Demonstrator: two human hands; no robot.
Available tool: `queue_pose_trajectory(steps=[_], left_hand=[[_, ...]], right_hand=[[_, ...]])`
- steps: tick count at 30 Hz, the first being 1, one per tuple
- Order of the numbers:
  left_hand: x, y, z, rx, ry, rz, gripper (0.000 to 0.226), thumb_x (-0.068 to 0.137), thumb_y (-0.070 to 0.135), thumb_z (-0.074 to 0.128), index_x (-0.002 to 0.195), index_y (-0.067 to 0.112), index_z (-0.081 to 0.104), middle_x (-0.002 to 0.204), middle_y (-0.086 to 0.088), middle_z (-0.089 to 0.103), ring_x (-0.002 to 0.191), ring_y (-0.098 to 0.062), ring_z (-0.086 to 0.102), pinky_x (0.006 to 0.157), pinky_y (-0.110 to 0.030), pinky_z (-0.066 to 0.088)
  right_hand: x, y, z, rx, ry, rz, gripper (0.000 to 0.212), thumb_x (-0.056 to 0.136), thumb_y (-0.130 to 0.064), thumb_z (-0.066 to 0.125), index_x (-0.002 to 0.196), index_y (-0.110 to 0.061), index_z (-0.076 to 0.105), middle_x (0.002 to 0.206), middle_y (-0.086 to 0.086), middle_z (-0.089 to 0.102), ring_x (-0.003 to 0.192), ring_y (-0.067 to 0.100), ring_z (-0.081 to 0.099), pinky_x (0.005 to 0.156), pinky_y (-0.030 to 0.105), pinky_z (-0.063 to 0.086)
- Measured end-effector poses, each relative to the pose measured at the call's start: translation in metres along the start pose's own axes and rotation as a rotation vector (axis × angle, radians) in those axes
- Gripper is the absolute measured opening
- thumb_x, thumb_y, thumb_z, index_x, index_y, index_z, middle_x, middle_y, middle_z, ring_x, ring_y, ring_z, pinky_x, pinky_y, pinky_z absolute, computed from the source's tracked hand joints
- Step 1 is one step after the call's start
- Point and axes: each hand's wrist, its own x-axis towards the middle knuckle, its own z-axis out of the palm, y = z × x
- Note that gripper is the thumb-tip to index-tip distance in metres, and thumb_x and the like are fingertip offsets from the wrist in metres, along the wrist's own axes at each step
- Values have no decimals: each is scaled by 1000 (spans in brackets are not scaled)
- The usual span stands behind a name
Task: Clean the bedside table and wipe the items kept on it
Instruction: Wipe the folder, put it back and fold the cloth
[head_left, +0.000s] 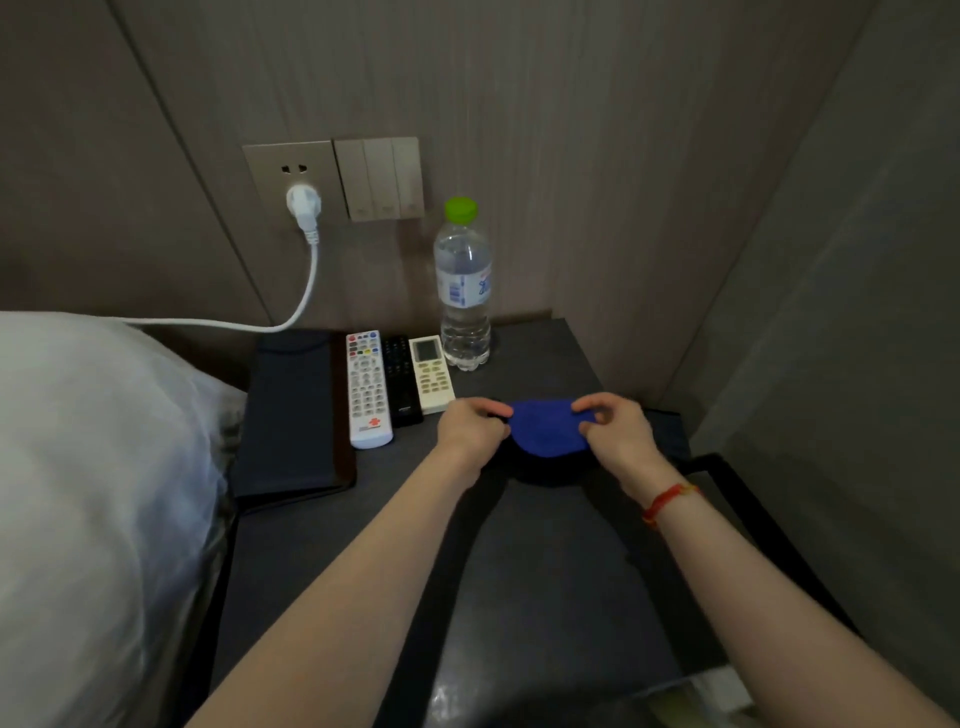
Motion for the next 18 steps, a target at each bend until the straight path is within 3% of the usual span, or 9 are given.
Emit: queue_pose_trajectory(steps=[2,5,9,11,13,15,18], left_hand=[[16,17,10,-32,13,64,24,84,-8,57,99,5,69,114,-16,64,95,-22,59,75,-25,48],[37,39,17,-46,15,158,26,84,-7,56,102,8,68,120,-15,61,107,-24,58,82,-25,46],[56,35,19,161,-34,183,42,86,-5,50,125,9,56,127,-15,57,97,-21,57,71,-23,46],[59,20,19,352,-58,244,45,87,-3,48,130,10,53,133,-15,54,112,-25,56,90,-27,46],[61,5,22,580,-92,327,46,90,3,47,135,12,48,147,-10,40,134,-25,39,112,-34,30],[62,-4,27,821,-92,401,48,94,14,45,142,16,38,155,-3,26,142,-22,24,118,-44,15],[63,-10,32,1046,-93,453,52,98,27,38,147,20,26,158,3,17,145,-21,12,117,-46,5]], right_hand=[[26,-7,-8,25,31,-48,26,82,6,51,91,-15,64,88,2,57,73,14,54,52,10,38],[60,-20,-18,69,41,-114,23,86,4,50,95,-14,62,99,9,60,90,20,56,66,16,43],[82,-14,-19,-237,-57,-79,35,93,-11,48,129,-10,48,129,17,53,114,29,53,89,31,43],[83,-5,-14,-372,-102,-101,42,94,-12,45,137,-12,41,137,15,48,124,31,47,101,36,38],[79,1,-7,-469,-165,-173,46,95,-12,44,140,-13,35,142,13,43,129,30,42,106,39,34],[76,6,0,-605,-196,-278,48,95,-12,43,142,-11,33,147,11,37,133,29,38,108,38,32],[69,9,9,-785,-176,-400,45,95,-15,43,139,-8,35,144,13,40,131,28,40,106,37,33]])
